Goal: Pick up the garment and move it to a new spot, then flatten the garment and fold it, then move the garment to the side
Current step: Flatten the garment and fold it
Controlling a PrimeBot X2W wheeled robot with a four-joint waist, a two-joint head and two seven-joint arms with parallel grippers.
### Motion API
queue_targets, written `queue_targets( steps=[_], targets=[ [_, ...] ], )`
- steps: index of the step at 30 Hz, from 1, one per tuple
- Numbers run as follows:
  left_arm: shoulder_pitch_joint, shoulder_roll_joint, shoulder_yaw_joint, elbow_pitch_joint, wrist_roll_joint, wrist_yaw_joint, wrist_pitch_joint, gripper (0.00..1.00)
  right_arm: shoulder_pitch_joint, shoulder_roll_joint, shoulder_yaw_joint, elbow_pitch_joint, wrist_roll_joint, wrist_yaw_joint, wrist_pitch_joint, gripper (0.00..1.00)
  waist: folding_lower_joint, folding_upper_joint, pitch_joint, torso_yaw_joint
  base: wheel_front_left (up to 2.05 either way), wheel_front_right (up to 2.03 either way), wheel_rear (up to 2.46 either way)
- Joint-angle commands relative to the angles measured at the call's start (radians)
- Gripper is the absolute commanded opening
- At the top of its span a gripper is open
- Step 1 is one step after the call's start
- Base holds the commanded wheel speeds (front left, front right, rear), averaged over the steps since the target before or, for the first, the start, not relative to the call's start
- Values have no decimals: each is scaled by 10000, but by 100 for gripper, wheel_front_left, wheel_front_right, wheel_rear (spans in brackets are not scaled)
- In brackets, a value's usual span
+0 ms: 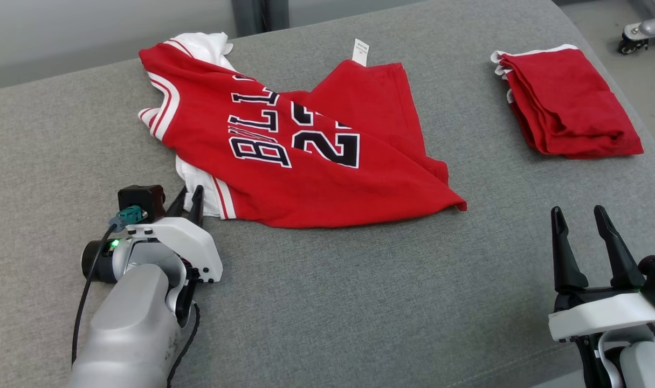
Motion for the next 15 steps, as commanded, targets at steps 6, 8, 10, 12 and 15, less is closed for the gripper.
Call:
queue_targets(
  steps=[6, 8, 10, 12, 15],
  targets=[
    [131, -82, 36, -365, -171, -236, -199, 0, 77, 10, -229, -109, -105, 3, -72, 100, 0, 0, -200, 553, 0, 0, 0],
    [288, -95, 129, -831, -163, -223, -210, 0, 142, 10, -283, -140, -137, 3, -70, 100, 0, 0, -306, 804, 0, 0, 0],
    [617, -95, 227, -1465, -27, -158, -207, 0, 223, 16, -347, -164, -167, 3, -71, 100, 0, 0, -422, 1087, 0, 0, 0],
    [1068, -89, 396, -2221, 59, -88, -210, 0, 253, 10, -368, -170, -204, 3, -68, 100, 0, 0, -541, 1367, 0, 0, 0],
    [1849, -83, 654, -3387, 205, 18, -211, 0, 374, -24, -460, -169, -252, 3, -65, 100, 0, 0, -711, 1837, 0, 0, 0]
  ],
)
